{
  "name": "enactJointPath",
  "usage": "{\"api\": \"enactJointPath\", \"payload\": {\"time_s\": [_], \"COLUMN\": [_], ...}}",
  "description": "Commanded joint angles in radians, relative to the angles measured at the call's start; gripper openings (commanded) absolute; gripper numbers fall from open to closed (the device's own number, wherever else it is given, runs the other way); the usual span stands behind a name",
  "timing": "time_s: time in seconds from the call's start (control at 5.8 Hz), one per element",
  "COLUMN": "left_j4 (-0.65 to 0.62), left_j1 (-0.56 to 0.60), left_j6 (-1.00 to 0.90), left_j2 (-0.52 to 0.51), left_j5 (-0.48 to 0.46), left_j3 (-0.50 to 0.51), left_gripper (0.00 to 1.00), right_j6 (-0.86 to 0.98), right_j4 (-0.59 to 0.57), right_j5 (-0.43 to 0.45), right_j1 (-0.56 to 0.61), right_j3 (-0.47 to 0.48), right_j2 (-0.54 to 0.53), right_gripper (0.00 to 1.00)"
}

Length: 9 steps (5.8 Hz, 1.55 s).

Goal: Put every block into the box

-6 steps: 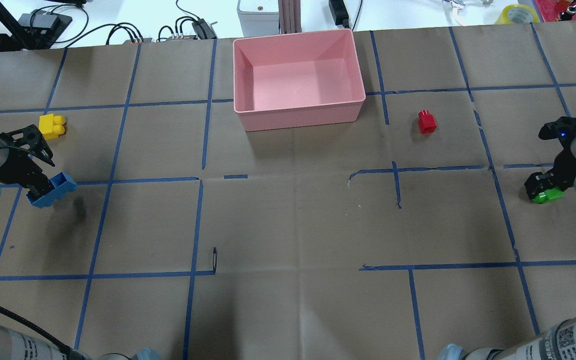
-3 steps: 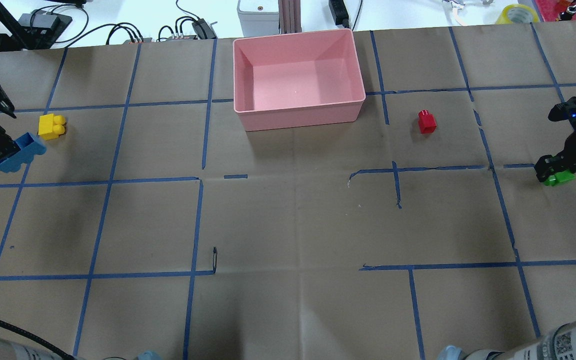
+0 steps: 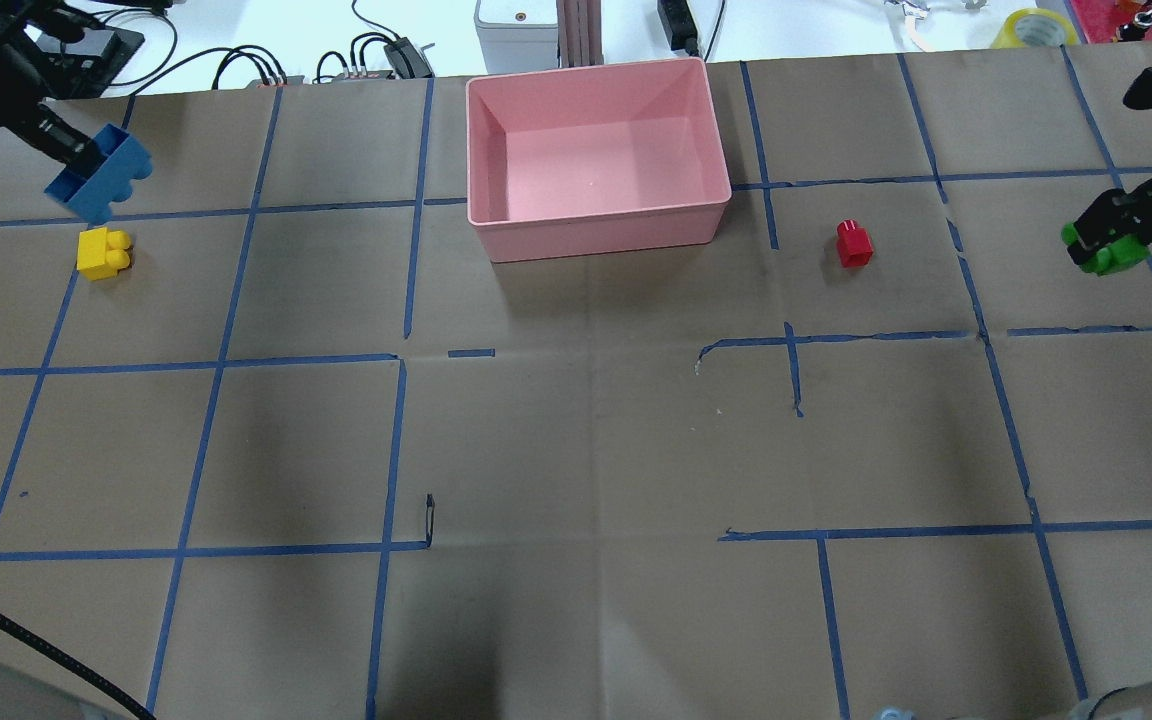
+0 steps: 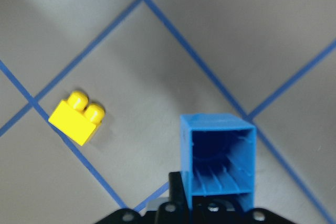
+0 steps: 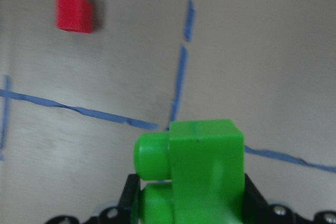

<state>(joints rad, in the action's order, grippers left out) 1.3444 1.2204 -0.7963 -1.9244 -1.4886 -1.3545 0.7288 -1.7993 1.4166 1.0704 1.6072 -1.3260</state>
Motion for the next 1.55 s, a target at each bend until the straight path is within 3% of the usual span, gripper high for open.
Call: {"api": "enactJointPath", "payload": {"time_s": [0.0,0.34,0.69,0.86,1.03,1.21,1.38], "left_j4": [0.004,-0.014,-0.11,-0.158,-0.169,-0.204,-0.244], "left_j1": [0.172,0.372,0.461,0.467,0.47,0.484,0.485], "left_j6": [0.489,0.92,1.135,1.146,1.176,1.207,1.207], "left_j2": [-0.082,-0.148,-0.276,-0.312,-0.324,-0.34,-0.346], "left_j5": [0.091,0.099,0.119,0.116,0.117,0.116,0.116], "left_j3": [0.099,0.173,0.235,0.235,0.233,0.233,0.236], "left_gripper": [0.0,0.0,0.0,0.0,0.13,0.5,0.99], "right_j6": [0.0,-0.009,-0.134,-0.155,-0.214,-0.215,-0.209], "right_j4": [0.147,-0.129,-0.124,-0.124,-0.136,-0.124,-0.124], "right_j5": [-0.154,-0.154,-0.151,-0.154,-0.16,-0.15,-0.145], "right_j1": [0.173,0.432,0.547,0.578,0.598,0.602,0.602], "right_j3": [-0.122,-0.241,-0.493,-0.55,-0.57,-0.572,-0.57], "right_j2": [0.037,0.251,0.416,0.454,0.455,0.45,0.442], "right_gripper": [0.03,0.03,0.03,0.06,0.38,0.99,1.0]}}
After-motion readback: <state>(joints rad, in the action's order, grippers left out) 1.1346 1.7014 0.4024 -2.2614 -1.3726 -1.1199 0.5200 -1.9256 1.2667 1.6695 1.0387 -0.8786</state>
